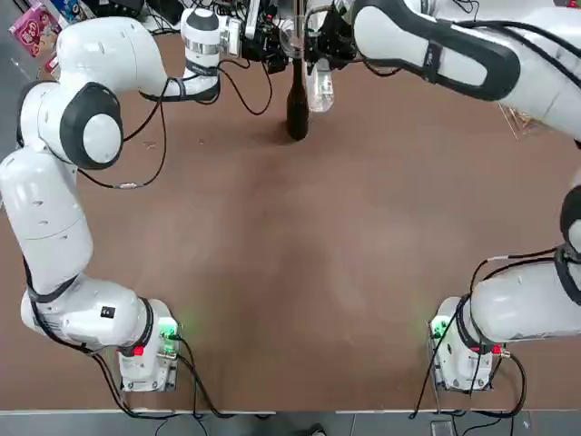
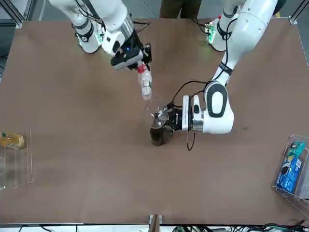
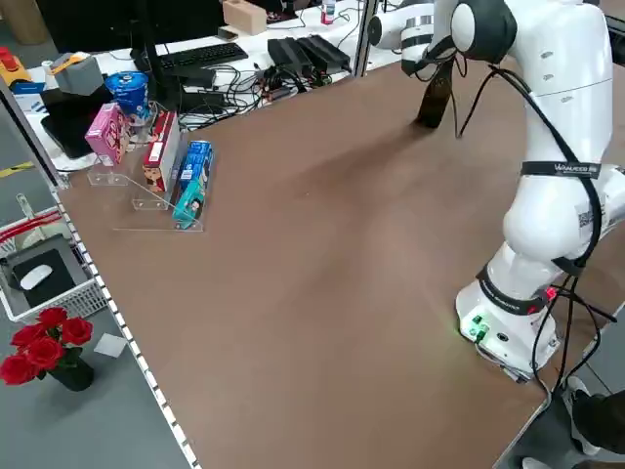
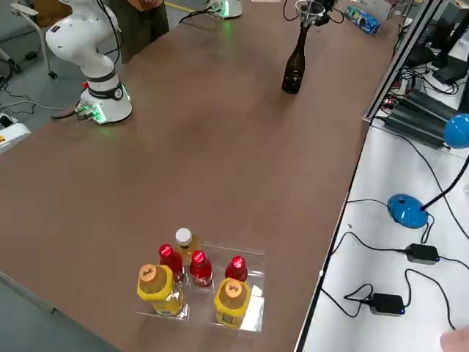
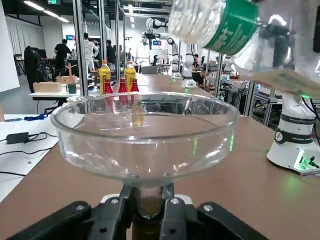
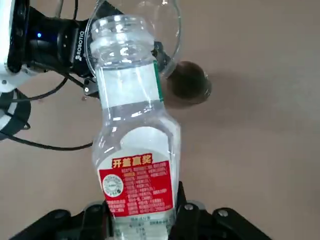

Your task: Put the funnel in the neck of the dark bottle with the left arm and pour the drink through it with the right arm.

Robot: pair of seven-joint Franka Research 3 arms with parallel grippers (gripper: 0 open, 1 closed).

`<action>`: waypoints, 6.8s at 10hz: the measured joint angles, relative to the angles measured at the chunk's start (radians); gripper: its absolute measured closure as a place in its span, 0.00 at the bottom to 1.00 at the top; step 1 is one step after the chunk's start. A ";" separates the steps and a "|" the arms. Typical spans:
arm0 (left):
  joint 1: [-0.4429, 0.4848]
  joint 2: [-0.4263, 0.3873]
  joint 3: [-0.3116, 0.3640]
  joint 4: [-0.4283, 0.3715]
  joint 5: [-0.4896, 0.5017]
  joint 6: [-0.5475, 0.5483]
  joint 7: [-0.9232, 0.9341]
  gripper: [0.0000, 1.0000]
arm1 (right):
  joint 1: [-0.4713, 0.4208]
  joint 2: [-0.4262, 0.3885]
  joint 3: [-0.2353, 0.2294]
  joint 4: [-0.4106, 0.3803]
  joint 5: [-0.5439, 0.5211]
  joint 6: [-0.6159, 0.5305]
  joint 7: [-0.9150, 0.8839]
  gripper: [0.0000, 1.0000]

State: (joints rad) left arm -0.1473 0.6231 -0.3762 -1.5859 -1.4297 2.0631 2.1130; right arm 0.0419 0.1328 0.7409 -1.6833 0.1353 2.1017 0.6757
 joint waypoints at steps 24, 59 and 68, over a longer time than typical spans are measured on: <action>0.004 0.001 0.000 0.001 0.000 -0.005 0.000 0.75 | 0.061 0.217 0.018 0.231 0.062 -0.108 0.371 0.58; 0.372 -0.056 0.018 0.045 0.814 -0.226 -0.369 0.00 | -0.110 -0.054 -1.036 -0.327 0.761 -0.315 -2.685 0.56; 0.365 -0.176 0.040 0.086 1.158 -0.225 -1.197 0.00 | -0.156 0.399 -1.164 -0.415 1.003 -0.744 -3.414 0.57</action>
State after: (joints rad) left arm 0.2180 0.4469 -0.3361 -1.4998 -0.2716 1.8383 0.9163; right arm -0.1142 0.5313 -0.4234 -2.0987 1.1383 1.3581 -2.7383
